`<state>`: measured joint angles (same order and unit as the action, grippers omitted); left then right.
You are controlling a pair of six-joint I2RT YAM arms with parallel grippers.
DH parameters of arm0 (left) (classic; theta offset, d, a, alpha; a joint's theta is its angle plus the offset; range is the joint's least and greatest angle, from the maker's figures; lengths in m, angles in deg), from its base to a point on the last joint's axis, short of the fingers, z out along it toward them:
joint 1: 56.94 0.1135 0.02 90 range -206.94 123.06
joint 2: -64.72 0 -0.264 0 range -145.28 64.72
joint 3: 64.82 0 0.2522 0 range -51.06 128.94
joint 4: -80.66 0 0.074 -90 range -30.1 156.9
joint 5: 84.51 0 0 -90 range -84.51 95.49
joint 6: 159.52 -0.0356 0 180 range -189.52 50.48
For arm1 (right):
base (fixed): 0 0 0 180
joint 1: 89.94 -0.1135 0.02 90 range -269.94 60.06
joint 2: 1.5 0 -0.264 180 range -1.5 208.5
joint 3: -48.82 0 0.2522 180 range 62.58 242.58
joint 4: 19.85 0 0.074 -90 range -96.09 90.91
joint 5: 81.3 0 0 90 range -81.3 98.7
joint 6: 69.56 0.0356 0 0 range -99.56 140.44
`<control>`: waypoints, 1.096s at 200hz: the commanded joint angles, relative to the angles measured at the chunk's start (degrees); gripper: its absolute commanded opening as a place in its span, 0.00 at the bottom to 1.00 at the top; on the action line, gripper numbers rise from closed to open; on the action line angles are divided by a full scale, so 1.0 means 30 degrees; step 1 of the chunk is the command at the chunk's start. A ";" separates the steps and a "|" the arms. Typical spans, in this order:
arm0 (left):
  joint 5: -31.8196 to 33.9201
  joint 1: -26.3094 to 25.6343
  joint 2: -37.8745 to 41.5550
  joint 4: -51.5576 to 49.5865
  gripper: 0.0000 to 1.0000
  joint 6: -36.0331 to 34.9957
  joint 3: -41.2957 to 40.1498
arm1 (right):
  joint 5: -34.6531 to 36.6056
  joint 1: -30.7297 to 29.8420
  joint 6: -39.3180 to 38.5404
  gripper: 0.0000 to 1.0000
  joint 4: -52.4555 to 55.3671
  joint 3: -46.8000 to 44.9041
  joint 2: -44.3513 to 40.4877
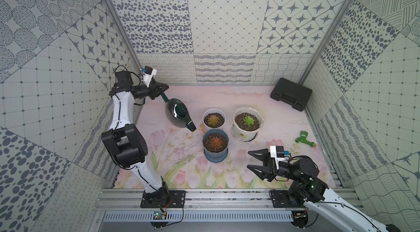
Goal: Water the succulent around the soil edge
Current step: Adjust the watering can at the center of the board.
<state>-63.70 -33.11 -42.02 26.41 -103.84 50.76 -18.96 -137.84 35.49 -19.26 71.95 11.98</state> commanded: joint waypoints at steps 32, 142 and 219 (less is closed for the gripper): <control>-0.7464 0.0126 -0.1816 -0.3625 0.00 -0.1399 -0.0337 | 0.0400 -0.0015 0.0039 0.61 -0.1029 -0.0326 0.0693; 0.1108 -0.1549 -0.9222 -1.7428 0.00 -1.6214 0.5403 | 0.0581 -0.0031 -0.0563 0.61 -0.2195 -0.0187 0.3910; 0.4177 -0.1775 -0.5256 -0.4921 0.98 -0.8716 -0.1385 | 0.0713 -0.0035 -0.0680 0.61 -0.2318 -0.0008 0.4943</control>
<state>-57.30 -38.20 -65.30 -6.60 -140.12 56.49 -17.70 -137.84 34.25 -23.87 71.77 27.45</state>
